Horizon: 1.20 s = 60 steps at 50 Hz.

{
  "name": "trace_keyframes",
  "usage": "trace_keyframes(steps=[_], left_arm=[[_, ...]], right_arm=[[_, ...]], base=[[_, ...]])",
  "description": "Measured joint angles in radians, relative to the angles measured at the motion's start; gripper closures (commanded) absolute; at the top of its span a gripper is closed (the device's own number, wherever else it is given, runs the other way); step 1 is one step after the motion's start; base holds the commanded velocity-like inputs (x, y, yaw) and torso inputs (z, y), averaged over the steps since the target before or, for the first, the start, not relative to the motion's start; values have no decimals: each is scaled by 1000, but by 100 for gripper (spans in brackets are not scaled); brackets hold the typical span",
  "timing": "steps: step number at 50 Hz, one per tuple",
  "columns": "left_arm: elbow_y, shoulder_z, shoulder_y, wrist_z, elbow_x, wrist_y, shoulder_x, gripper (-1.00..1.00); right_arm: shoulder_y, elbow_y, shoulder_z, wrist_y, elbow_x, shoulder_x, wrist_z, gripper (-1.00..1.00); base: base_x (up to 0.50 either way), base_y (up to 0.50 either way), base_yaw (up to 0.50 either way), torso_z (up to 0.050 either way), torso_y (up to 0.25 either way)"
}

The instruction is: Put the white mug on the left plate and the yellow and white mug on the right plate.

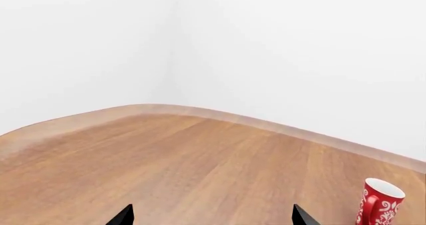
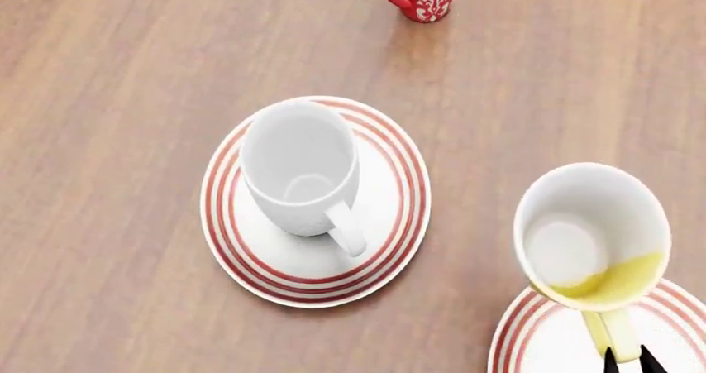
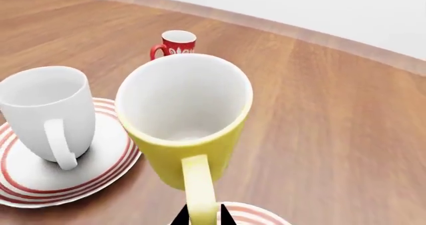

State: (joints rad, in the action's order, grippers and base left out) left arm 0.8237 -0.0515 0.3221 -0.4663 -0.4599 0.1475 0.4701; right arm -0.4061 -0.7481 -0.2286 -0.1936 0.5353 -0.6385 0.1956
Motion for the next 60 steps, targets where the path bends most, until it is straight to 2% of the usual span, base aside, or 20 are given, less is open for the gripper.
trace_keyframes(steps=[13, 26, 40, 60], left_arm=[[0, 0, 5, 0, 2, 6, 2, -100], [2, 0, 0, -4, -1, 4, 7, -100], [5, 0, 0, -8, -3, 3, 12, -100], [5, -3, 11, -7, -3, 15, 16, -100]], right_arm=[[-169, 12, -59, 126, -38, 55, -50, 100], [-267, 61, -96, 233, -59, 116, -98, 100], [-297, 135, -101, 304, -71, 167, -142, 100], [-252, 257, -65, 343, -83, 206, -185, 100]], base=[[0, 0, 0, 0, 0], [0, 0, 0, 0, 1], [0, 0, 0, 0, 0], [0, 0, 0, 0, 0]])
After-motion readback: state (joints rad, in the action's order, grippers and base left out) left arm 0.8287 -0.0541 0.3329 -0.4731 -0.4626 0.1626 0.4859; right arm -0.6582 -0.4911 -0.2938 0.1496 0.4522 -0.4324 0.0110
